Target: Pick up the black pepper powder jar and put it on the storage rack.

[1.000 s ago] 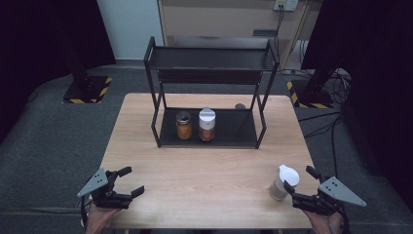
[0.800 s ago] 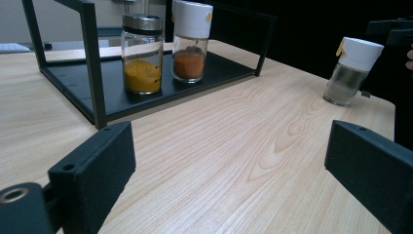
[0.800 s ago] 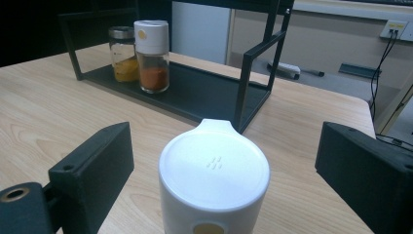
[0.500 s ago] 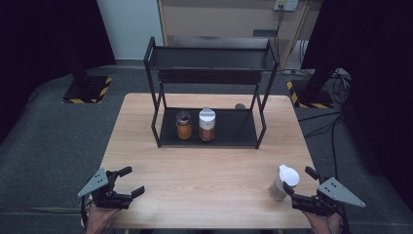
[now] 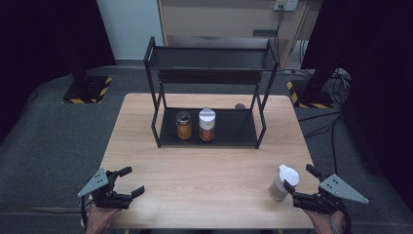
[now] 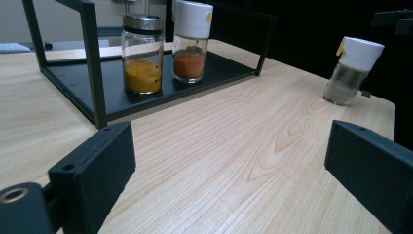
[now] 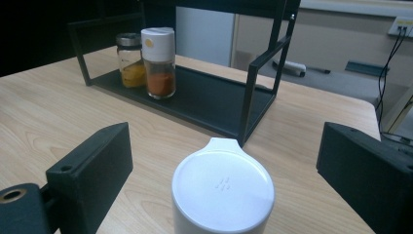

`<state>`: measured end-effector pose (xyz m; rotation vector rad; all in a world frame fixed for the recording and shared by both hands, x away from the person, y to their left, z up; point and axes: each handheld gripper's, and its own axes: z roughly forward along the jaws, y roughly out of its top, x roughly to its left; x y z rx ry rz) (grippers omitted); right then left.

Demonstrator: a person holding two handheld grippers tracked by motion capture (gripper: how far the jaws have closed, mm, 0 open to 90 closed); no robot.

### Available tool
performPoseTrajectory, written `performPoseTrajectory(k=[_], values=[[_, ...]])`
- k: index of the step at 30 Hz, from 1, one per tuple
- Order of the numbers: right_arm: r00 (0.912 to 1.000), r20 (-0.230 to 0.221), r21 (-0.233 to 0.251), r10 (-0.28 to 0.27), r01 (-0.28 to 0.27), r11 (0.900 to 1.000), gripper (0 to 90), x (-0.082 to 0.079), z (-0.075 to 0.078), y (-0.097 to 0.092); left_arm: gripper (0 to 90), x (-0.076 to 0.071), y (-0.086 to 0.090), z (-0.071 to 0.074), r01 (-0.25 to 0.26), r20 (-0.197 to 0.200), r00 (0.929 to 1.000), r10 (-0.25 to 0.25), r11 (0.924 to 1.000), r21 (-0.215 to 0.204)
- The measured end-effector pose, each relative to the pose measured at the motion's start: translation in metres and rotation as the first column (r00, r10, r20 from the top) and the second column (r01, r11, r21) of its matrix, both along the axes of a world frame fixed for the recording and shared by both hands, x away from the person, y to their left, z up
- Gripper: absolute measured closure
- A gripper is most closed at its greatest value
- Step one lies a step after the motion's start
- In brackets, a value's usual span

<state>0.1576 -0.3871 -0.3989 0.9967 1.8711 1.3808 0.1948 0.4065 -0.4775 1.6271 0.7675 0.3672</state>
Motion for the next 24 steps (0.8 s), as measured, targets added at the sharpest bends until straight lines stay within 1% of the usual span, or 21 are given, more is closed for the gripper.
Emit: performPoseTrajectory(k=[7, 12, 19, 24], values=[[0.9998, -0.021, -0.019, 0.008, -0.008, 0.9998, 6.3, 0.004, 0.011, 0.001, 3.8, 0.0, 0.0, 0.0, 0.001, 0.0, 1.0, -0.001, 1.0, 0.002], [0.9992, -0.038, -0.032, 0.015, -0.017, 0.9993, 6.4, 0.008, 0.015, 0.003, 3.8, 0.0, 0.0, 0.0, 0.0, 0.0, 1.0, 0.0, 1.0, 0.0], [0.9961, -0.085, -0.049, 0.022, -0.026, 0.9985, 6.8, 0.016, 0.018, 0.006, 3.8, 0.0, 0.0, 0.0, 0.0, 0.001, 1.0, 0.0, 1.0, 0.001], [0.9924, -0.121, -0.06, 0.023, -0.031, 0.9977, 6.9, 0.023, 0.019, 0.008, 3.8, 0.0, 0.0, 0.0, 0.0, 0.0, 1.0, 0.0, 1.0, 0.002]])
